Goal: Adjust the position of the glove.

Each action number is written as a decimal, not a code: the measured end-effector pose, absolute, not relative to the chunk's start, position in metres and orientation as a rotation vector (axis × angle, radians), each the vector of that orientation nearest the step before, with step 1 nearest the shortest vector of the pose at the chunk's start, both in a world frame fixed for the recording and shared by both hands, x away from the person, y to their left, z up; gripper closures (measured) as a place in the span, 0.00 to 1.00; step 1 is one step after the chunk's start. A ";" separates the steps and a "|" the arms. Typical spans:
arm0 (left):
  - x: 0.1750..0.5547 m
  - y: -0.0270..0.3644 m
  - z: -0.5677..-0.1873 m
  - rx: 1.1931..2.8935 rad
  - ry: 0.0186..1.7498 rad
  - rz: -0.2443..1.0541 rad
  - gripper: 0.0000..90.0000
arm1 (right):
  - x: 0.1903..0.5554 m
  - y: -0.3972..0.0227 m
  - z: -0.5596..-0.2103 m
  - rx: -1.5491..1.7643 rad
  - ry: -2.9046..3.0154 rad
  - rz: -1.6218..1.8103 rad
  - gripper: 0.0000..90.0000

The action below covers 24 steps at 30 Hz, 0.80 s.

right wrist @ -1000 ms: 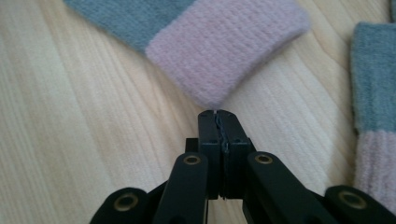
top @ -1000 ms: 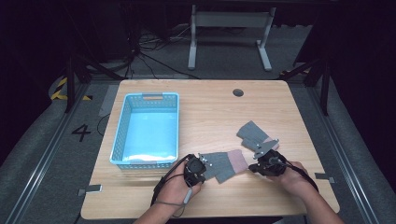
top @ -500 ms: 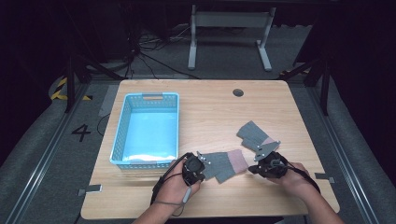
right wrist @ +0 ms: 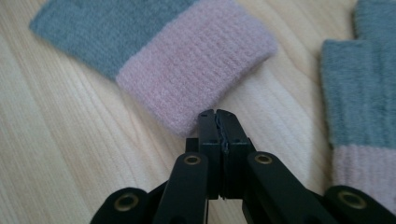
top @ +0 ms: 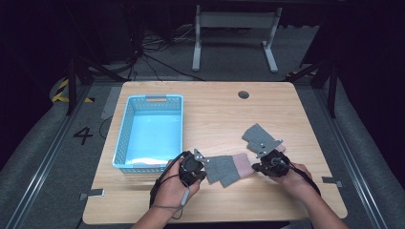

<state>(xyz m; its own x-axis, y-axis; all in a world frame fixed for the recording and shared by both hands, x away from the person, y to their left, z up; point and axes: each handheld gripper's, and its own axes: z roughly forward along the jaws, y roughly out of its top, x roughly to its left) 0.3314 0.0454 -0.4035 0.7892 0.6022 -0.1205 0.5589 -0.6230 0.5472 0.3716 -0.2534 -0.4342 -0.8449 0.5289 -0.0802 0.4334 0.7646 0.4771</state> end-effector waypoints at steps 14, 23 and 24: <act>0.334 0.047 -0.402 2.394 0.861 0.094 1.00 | 0.360 -0.249 -0.434 0.700 2.798 0.663 1.00; 0.334 0.049 -0.398 2.389 0.852 0.088 0.93 | 0.358 -0.270 -0.410 0.794 2.683 0.813 0.94; 0.334 0.050 -0.397 2.387 0.848 0.086 0.92 | 0.358 -0.272 -0.407 0.810 2.668 0.840 0.92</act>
<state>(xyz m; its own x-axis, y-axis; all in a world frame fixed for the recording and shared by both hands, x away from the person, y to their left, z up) 0.3343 0.0499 -0.3965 0.7939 0.5935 -0.1324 0.5547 -0.6177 0.5574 0.3584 -0.2722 -0.4066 -0.8211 0.5686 -0.0500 0.4375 0.6833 0.5846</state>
